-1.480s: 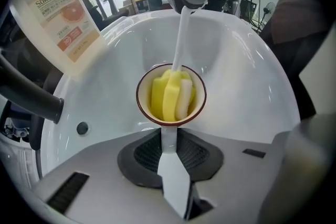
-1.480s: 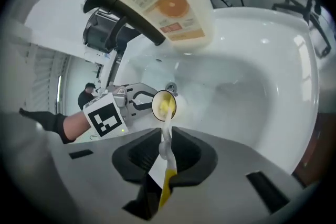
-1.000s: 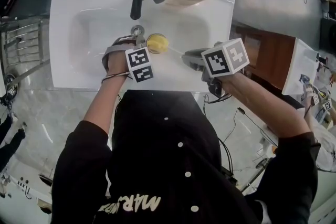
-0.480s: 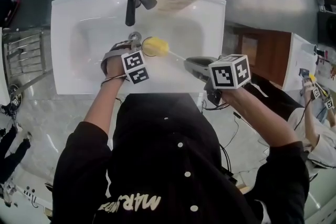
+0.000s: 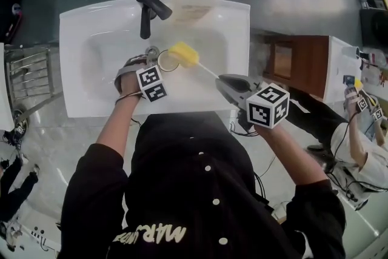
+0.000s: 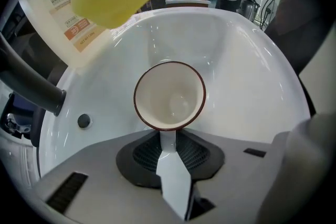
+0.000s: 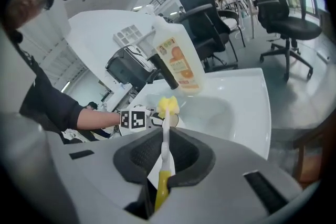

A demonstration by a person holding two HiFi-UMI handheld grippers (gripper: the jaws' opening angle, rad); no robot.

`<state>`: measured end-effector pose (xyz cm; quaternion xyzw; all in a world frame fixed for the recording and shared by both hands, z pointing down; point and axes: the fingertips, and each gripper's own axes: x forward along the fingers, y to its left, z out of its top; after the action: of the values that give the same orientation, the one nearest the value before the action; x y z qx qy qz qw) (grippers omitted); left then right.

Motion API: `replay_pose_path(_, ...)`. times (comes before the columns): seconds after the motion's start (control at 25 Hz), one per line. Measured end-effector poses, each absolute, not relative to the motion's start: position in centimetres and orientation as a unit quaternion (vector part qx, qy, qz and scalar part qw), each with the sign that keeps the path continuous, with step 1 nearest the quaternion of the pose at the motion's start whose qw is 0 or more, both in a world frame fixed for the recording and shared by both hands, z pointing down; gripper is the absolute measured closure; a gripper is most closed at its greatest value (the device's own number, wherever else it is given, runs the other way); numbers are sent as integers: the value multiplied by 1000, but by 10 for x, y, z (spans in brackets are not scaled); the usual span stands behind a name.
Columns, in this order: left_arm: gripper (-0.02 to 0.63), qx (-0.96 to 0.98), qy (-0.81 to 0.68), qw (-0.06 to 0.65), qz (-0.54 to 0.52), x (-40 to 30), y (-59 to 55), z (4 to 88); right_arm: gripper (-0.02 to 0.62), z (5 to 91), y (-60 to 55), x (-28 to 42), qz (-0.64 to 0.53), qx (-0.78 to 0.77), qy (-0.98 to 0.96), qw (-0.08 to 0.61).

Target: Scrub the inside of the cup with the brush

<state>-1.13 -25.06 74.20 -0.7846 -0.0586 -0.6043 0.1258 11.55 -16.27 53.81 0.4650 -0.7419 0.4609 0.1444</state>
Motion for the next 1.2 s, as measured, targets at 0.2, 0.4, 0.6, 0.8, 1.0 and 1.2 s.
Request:
replay_pose_path(0.2, 456, -783, -61, 124, -607, -12, -251, 742, 545, 508, -162, 128, 382, 501, -763, 144)
replay_pose_path(0.4, 406, -779, -57, 126, -612, -20, -254, 736, 545, 480, -163, 127, 311, 514, -786, 145)
replay_pose_path(0.6, 412, -785, -19, 138, -604, -36, -268, 701, 545, 457, -165, 114, 227, 495, -821, 171)
replay_pose_path(0.8, 563, -838, 95, 177, -508, -36, -301, 605, 545, 401, -187, 101, 139, 491, -854, 106)
replay_pose_path(1.0, 579, -909, 196, 116, -349, -37, -311, 483, 545, 330, -200, 100, 86, 502, -860, 39)
replay_pose_path(1.2, 580, -934, 258, 59, -239, -41, -333, 388, 544, 274, -214, 119, 34, 533, -845, -30)
